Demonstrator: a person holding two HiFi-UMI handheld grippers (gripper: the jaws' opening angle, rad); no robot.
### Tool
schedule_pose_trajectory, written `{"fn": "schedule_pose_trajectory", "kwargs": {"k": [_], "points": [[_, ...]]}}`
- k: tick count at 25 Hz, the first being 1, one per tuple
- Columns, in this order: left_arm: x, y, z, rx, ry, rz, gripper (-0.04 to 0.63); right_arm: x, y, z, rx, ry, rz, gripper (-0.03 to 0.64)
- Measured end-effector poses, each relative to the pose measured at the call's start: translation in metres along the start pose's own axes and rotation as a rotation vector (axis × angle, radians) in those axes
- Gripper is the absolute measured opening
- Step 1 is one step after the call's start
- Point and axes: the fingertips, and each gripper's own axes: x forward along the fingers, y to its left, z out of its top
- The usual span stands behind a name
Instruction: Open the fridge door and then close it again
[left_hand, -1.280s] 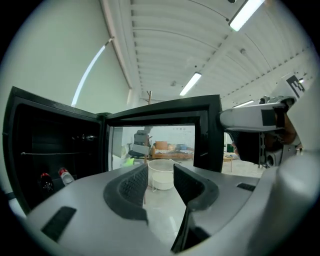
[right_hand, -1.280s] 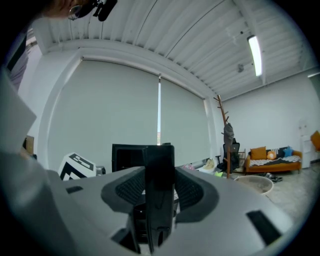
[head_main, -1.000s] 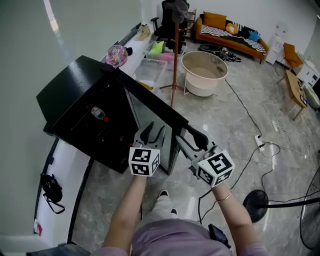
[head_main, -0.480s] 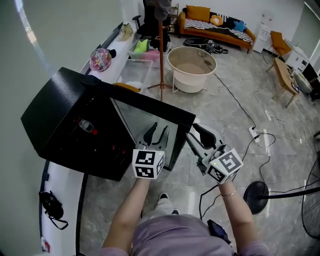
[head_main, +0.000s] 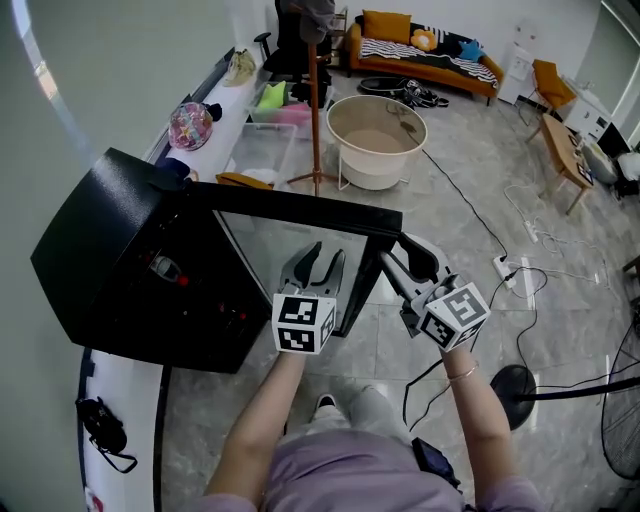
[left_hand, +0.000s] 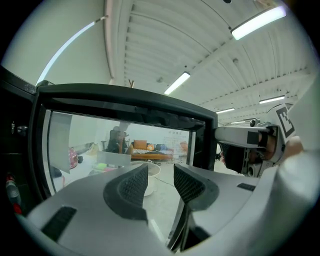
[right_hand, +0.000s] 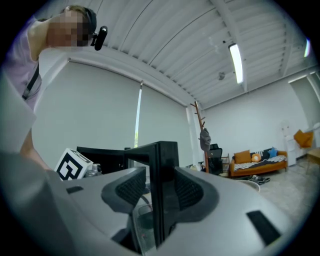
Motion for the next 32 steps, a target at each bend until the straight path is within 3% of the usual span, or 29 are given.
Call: {"fn": "schedule_pose_trajectory", "kwargs": {"k": [7, 18, 26, 32], "points": [[0.028, 0.013, 0.005, 0.007, 0.003, 0.031, 0.147, 0.042, -0.036, -0.014, 0.015, 0.054, 0.087, 0.256], [0.063, 0.028, 0.014, -0.021, 0.004, 0.193, 0.143, 0.093, -0.077, -0.018, -0.020, 0.070, 0.299, 0.232], [0.063, 0.053, 0.006, -0.039, 0.023, 0.347, 0.144, 0.119, -0.098, -0.020, -0.011, 0.045, 0.360, 0.233], [0.042, 0.061, 0.001, -0.037, 0.038, 0.430, 0.144, 0.130, -0.107, -0.018, 0.008, 0.027, 0.350, 0.239]]}}
